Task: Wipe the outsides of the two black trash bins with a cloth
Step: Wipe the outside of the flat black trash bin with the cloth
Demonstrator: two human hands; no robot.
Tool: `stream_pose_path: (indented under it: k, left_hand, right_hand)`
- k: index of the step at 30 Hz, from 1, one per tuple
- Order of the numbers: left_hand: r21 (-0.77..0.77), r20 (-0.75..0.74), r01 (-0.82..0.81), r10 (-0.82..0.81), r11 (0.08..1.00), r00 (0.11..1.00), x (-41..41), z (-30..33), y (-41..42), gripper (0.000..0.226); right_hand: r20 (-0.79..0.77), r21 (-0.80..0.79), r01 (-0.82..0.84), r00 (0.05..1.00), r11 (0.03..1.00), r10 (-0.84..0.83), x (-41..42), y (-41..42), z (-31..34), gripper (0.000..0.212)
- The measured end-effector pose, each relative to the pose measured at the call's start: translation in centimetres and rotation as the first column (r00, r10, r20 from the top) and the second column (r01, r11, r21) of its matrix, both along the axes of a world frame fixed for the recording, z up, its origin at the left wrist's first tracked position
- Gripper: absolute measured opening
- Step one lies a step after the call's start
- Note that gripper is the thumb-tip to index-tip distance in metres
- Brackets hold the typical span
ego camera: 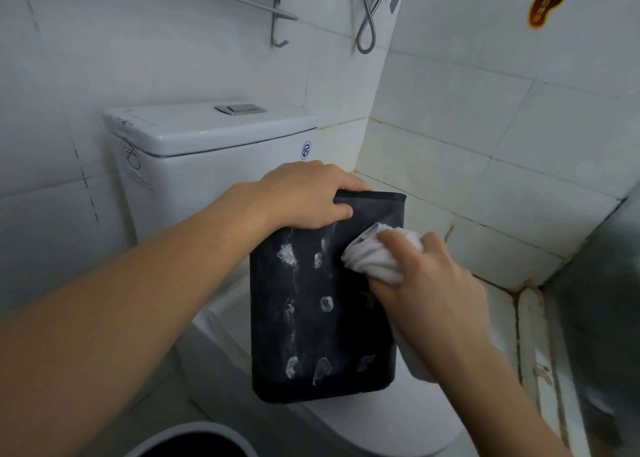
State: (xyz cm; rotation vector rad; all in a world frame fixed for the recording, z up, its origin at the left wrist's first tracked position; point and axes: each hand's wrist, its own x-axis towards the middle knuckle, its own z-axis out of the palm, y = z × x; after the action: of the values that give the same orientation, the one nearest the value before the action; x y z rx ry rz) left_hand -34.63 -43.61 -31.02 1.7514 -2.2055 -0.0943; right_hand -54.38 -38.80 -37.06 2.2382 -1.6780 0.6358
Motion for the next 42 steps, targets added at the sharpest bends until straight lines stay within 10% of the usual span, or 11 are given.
stream_pose_path:
  k: [42]
  left_hand:
    - [-0.066,0.016,-0.042,0.043,0.997,0.999,-0.4,-0.4,0.0,0.045]
  right_hand:
    - [0.049,-0.031,0.026,0.998,0.999,-0.025,0.4,-0.8,0.6,0.041]
